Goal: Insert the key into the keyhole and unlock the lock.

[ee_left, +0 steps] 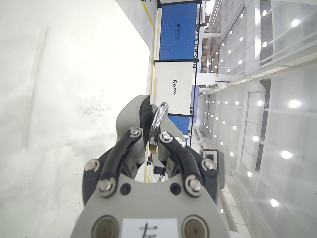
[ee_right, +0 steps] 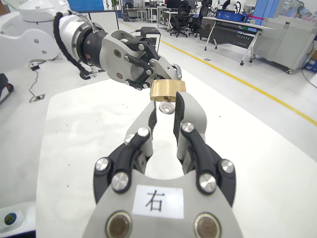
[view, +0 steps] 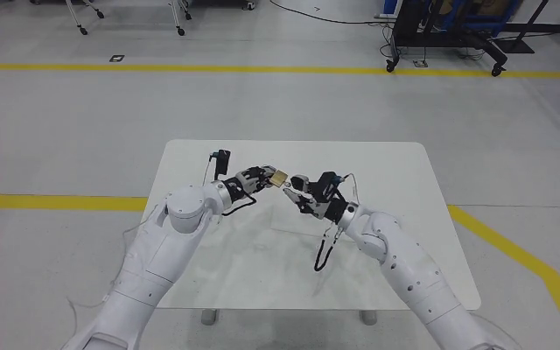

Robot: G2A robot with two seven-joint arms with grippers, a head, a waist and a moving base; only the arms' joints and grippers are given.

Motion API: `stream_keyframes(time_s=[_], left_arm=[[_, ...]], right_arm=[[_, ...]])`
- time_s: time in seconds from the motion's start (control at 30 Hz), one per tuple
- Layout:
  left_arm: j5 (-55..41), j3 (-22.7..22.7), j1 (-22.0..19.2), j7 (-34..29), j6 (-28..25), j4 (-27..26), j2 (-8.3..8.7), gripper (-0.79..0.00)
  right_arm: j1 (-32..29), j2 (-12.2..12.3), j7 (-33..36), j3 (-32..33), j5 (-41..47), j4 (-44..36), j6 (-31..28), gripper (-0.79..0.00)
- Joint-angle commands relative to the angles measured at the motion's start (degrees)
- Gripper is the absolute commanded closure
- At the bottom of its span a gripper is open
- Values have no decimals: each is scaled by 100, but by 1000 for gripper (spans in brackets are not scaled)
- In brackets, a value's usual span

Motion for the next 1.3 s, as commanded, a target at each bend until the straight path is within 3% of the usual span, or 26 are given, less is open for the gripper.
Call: stream_keyframes(time_s=[0.0, 0.13, 0.27, 0.47, 0.63, 0.87, 0.9, 0.93, 0.97, 1.0, 1.13, 1.27], left_arm=[[-18, 8, -14, -21, 41, 20, -7, 0], [141, 155, -119, -311, 280, 132, -17, 0], [529, 596, -438, -928, 859, 433, -64, 0], [590, 1229, -868, -1210, 1218, 944, -271, 0], [789, 1794, -1191, -1040, 1181, 1386, -509, 0], [1032, 2305, -1532, -168, 981, 2046, -877, 0], [997, 2340, -1574, -134, 954, 2150, -925, -169], [976, 2381, -1618, -129, 953, 2244, -971, -277], [982, 2424, -1665, -142, 942, 2326, -1011, -619], [991, 2458, -1701, -153, 921, 2404, -1045, -785], [905, 2425, -1803, -311, 973, 2675, -1105, -785], [879, 2189, -1875, -406, 1018, 2774, -1038, -785]], right_arm=[[-101, 35, -68, 82, -260, -174, 90, -785], [-424, 150, -358, 536, -508, -491, 201, -785], [-1012, 329, -601, 1406, -658, -1025, 296, -785], [-1012, 329, -601, 1406, -658, -1025, 296, -785], [-1012, 329, -601, 1406, -658, -1025, 296, -785], [-1012, 329, -601, 1406, -658, -1025, 296, -785], [-1012, 329, -601, 1406, -658, -1025, 296, -785], [-1012, 329, -601, 1406, -658, -1025, 296, -785], [-1012, 329, -601, 1406, -658, -1025, 296, -785], [-1012, 329, -601, 1406, -658, -1025, 296, -785], [-1012, 329, -601, 1406, -658, -1025, 296, -785], [-1012, 329, -601, 1406, -658, -1025, 296, -785]])
